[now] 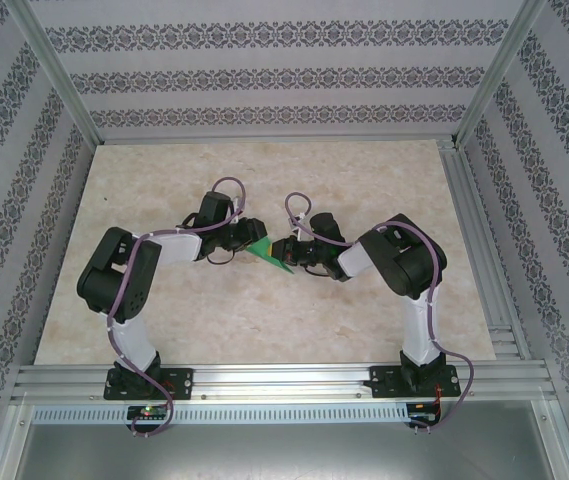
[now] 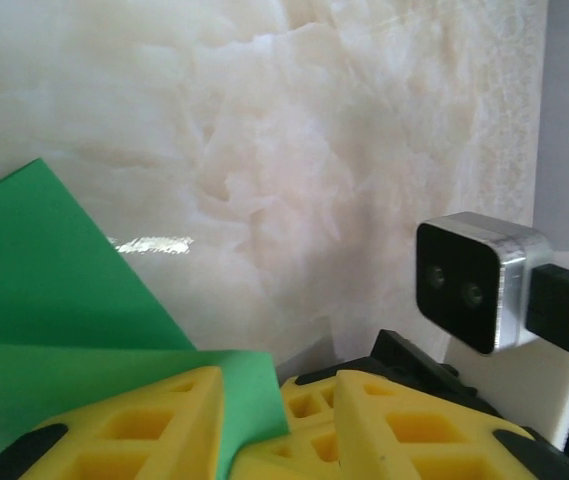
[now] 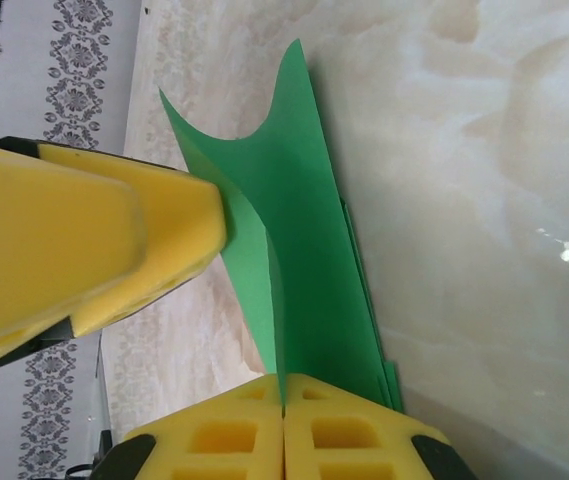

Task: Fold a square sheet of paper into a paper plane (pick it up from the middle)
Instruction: Fold the wing for the fifth time at the center of the table.

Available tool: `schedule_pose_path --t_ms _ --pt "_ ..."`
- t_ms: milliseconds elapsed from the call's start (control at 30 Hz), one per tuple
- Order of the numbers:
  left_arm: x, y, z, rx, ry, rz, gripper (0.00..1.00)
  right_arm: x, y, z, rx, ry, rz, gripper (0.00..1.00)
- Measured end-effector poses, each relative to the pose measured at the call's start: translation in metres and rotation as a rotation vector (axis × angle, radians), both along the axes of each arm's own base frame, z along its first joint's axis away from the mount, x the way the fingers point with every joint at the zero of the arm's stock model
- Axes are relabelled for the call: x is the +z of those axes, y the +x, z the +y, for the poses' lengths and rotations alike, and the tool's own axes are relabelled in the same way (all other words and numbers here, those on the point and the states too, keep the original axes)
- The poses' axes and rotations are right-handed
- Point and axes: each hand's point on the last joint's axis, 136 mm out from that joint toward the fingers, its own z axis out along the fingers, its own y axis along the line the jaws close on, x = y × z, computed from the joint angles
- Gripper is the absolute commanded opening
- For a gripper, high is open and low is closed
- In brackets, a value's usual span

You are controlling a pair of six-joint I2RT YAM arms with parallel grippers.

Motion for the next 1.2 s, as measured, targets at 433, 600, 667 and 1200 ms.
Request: schedule_pose_path --t_ms 433,600,667,1200 --pt "-0.011 0.0 0.006 0.025 0.036 0.025 0.34 0.012 -0.001 -0.006 0.065 -0.009 -0.068 0.27" --pt "-0.014 -0.001 0.007 0.03 0.045 0.032 0.34 0.017 -0.003 -0.015 0.096 -0.043 -0.128 0.29" --pt "-0.014 -0.001 0.007 0.03 0.046 0.033 0.34 0.018 -0.005 -0.017 0.114 -0.062 -0.152 0.3" --pt "-0.014 -0.001 0.007 0.03 0.046 0.033 0.34 0.004 -0.019 -0.023 0.205 -0.164 -0.225 0.22"
